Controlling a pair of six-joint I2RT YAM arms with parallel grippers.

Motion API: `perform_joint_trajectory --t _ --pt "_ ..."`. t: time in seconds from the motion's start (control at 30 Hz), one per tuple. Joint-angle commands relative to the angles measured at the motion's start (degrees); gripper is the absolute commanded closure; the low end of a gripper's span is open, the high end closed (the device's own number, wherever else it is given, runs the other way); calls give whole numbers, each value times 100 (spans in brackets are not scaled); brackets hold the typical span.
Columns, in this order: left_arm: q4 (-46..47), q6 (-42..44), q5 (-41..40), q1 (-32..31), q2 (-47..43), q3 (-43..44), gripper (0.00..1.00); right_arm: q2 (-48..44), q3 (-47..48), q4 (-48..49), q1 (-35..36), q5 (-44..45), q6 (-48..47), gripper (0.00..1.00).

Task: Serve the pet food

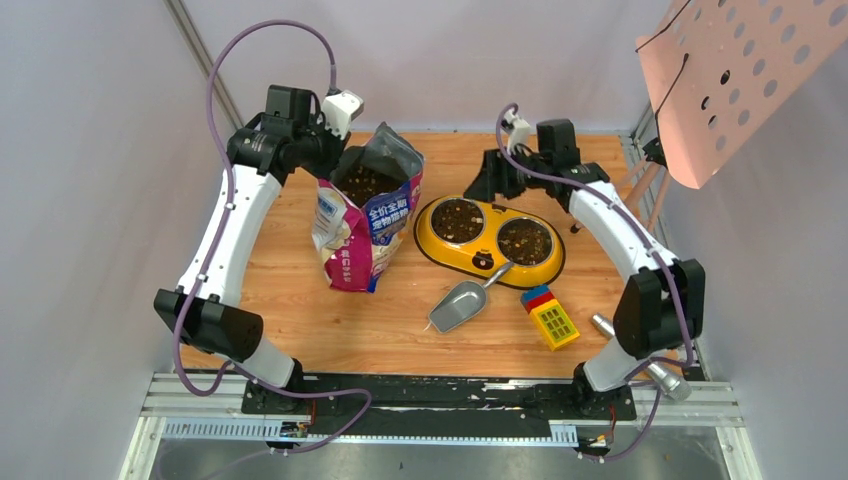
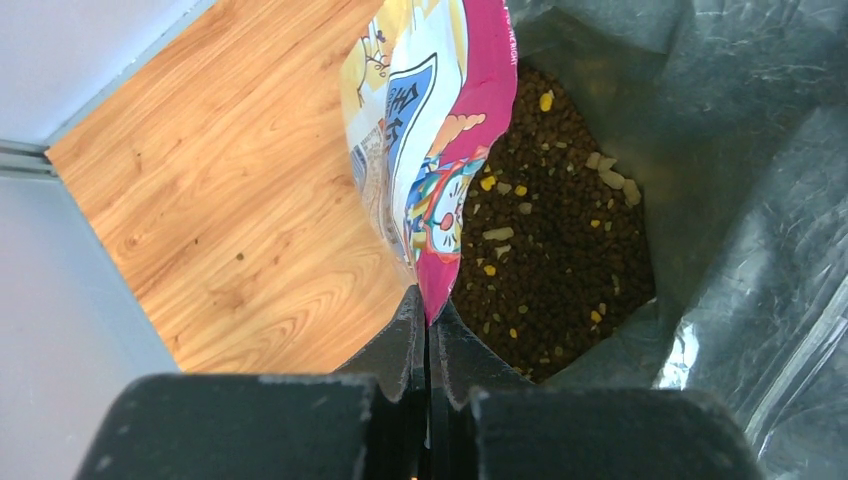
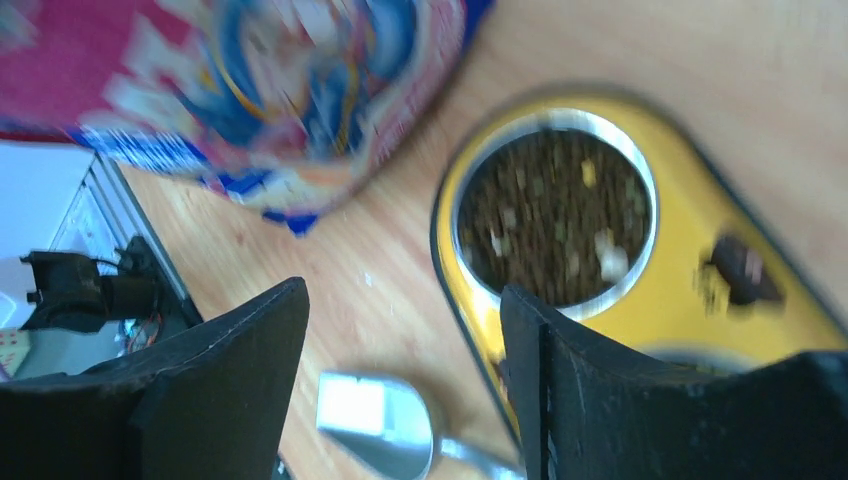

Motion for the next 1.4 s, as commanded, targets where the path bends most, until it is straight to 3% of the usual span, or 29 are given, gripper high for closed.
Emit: perform_joint_trajectory --t 0.0,0.13,0.33,0.57,0.7,0.8,0.83,0.87,0.9,0.93,0.97,1.1,1.2,1.37 --pt "598 -295 690 -24 -411 166 100 608 1503 743 326 -370 -351 28" --pt "739 -550 965 -28 -143 447 100 1300 2689 804 627 -418 -472 28" --pt "985 -881 1201 -28 360 966 100 2114 3638 968 1036 -456 -521 25" --pt "1099 -1104 1410 -37 896 1410 100 2909 4298 1023 1390 560 -375 26" --pt "1153 -1236 1602 -52 1025 1498 100 3004 4444 1125 1505 1143 199 37" --pt "1198 -1264 1715 -90 1118 1542 100 2945 4381 1124 1616 2046 786 58" --pt "1194 -1272 1769 -94 1138 1632 96 2918 4341 1118 1643 2269 991 67" --pt "1150 -1295 1787 -102 1183 1706 82 2894 4301 1086 1650 2425 1224 77" --pt "1112 -1331 1746 -105 1184 1875 57 2872 4279 1034 1663 2510 1434 86" --pt "1134 -1426 1630 -107 1103 1941 49 2843 4251 1007 1661 2540 1587 91" --pt "1262 -1449 1573 -107 1003 1976 36 2808 4216 987 1669 2533 1704 92" --pt "2309 -1400 1181 -108 -307 938 12 2718 4112 951 1696 2517 1968 94" --pt "2353 -1239 1021 -169 -1421 106 9 2704 4118 922 1703 2653 2234 97" --pt "932 -1319 1206 -208 -2393 -1107 9 2753 4228 913 1772 2768 2361 98"
